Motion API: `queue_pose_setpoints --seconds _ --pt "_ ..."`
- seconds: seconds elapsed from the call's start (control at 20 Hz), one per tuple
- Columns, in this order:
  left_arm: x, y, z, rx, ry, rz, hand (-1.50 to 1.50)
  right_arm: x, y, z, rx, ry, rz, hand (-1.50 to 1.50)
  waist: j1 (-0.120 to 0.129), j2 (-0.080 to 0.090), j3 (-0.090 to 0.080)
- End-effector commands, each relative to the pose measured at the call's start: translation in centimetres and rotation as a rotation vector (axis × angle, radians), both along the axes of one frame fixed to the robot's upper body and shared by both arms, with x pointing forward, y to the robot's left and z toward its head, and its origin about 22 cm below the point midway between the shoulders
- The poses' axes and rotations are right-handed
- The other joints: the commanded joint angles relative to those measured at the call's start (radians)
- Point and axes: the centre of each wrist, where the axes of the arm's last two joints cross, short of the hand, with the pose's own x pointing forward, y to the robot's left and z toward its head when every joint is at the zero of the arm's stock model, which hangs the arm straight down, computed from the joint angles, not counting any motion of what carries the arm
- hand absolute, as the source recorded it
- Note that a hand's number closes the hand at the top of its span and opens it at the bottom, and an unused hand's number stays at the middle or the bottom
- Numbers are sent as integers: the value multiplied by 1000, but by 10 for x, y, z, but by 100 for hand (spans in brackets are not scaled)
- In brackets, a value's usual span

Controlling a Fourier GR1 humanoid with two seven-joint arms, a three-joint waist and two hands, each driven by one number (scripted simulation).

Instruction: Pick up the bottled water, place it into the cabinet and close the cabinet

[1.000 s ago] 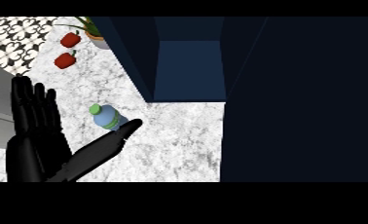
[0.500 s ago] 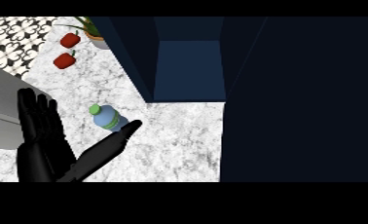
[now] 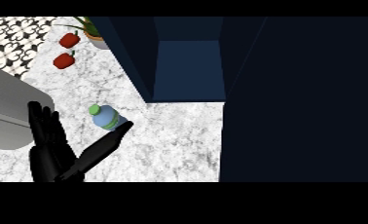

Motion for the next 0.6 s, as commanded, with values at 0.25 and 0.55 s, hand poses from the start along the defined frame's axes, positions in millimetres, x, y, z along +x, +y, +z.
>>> queue_pose_setpoints --seconds 0.25,0.55 --pt "21 26 -66 -32 29 28 -150 -25 3 17 -8 -43 -5 -150 -7 1 -1" --pt "18 42 -106 -63 20 93 -150 -31 -2 21 -11 -48 1 -150 -1 2 0"
